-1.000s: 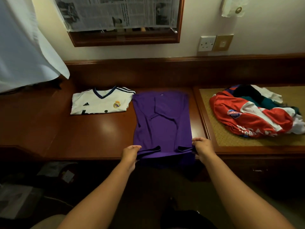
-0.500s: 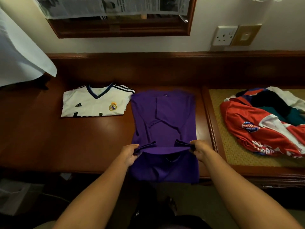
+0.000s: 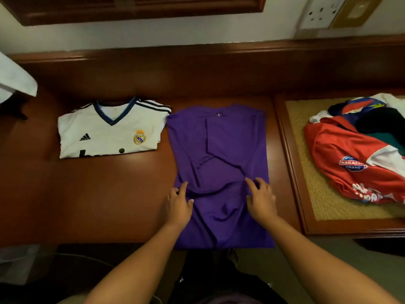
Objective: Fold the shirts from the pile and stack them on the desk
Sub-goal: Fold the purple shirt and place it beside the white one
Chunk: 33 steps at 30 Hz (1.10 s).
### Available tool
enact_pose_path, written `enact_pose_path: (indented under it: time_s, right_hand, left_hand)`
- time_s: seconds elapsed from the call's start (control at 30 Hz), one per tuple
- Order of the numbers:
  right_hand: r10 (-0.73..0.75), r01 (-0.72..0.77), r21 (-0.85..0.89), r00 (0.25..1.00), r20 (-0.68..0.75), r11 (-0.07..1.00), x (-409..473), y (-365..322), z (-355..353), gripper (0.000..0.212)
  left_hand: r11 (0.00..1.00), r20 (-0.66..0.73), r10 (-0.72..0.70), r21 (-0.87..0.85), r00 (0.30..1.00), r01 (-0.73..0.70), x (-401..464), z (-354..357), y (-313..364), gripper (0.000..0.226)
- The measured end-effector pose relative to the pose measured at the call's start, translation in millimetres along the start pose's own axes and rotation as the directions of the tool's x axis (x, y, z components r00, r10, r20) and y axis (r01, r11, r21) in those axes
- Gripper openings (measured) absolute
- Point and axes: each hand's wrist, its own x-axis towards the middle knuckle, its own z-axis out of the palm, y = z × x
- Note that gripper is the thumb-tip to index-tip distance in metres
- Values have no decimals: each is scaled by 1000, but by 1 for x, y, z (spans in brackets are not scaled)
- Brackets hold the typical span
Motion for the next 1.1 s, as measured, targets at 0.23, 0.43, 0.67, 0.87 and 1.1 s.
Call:
enact_pose_path:
  time_s: [0.23,0.43,0.67,0.87,1.1]
  right_hand:
    - [-14,11,-76,999,-38,997,23,8,-5,24]
    - [22,-26,-26,992,-127,999,22,16,-17,32]
    - [-131,135,-158,991,36,978,17,24,-13,33]
    - [-68,69,-108,998,14,992,23,25,-27,21]
    - [125,-123,29,990,-67,992,28,41,-42,21]
  left_hand:
    - [994,70,96,48,993,-100,36,-10,-16,21]
    - [998,-75,70,2,995,-70,24,-25,-12,34]
    - [947,46,206,243,978,-210,8,-16,-30,34]
    - [934,102,185,291,977,-208,18,-29,-29,15]
    - [994,-11,103,21,995,-103,37,-51,-40,7]
